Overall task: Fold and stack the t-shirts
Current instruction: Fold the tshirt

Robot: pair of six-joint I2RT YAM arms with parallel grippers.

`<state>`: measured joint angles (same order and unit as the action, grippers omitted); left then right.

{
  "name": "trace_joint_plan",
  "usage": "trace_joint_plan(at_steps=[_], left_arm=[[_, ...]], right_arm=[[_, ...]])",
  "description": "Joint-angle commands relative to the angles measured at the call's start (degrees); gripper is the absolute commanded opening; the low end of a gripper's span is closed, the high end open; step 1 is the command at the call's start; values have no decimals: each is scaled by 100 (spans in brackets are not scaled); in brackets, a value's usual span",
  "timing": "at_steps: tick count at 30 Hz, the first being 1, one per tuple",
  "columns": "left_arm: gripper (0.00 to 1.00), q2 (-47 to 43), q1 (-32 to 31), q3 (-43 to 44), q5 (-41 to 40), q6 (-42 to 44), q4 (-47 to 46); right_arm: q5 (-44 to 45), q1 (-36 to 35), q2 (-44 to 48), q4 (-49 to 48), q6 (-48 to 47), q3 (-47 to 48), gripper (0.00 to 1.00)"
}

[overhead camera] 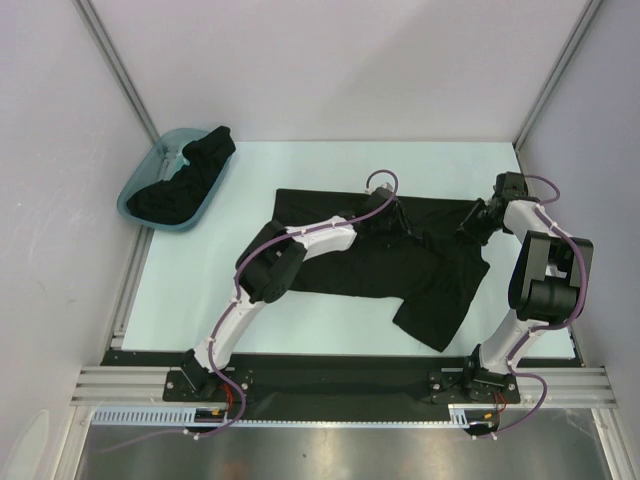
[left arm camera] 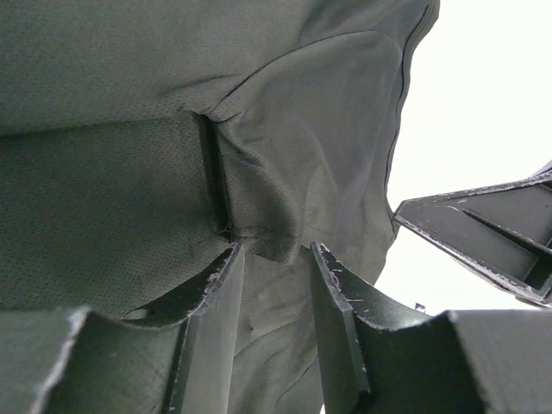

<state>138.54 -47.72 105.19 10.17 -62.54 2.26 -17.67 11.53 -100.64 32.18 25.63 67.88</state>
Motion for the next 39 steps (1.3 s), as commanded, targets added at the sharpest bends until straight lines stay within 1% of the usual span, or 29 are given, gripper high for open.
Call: trace_joint_plan(at_steps=[1, 9, 12, 18, 24, 27, 30, 31, 32, 33, 39], left_arm=[[41, 103, -35, 221, -103, -188, -51], [42, 121, -88, 257, -297, -74, 292], [42, 156, -97, 248, -297, -74, 257], [38, 270, -97, 344, -323, -13, 55], [27, 358, -97, 564, -314, 58, 90], [17, 297, -88, 582, -332, 154, 142], [13, 200, -88, 521, -393, 277, 195], [8, 147, -88, 512, -402, 313, 248], [6, 112, -88, 520, -420, 391, 274], [0, 77, -88, 520, -446, 453, 318], [0, -222, -88, 389, -587, 779, 459]], right_arm=[[-70, 25, -17, -134, -40, 217, 20], [-123, 34, -17, -195, -31, 200, 20], [-131, 60, -8, -221, -31, 182, 20], [-149, 69, 1, -221, -58, 147, 20], [-123, 69, -26, -257, -75, 94, 20], [-87, 69, -70, -239, -102, 94, 20], [-114, 60, -114, -256, -110, 68, 20], [-105, 51, -114, -257, -111, 59, 19], [-96, 51, -105, -257, -119, 59, 19], [-87, 51, -105, -248, -128, 50, 19], [-79, 51, -131, -248, -146, 59, 19]])
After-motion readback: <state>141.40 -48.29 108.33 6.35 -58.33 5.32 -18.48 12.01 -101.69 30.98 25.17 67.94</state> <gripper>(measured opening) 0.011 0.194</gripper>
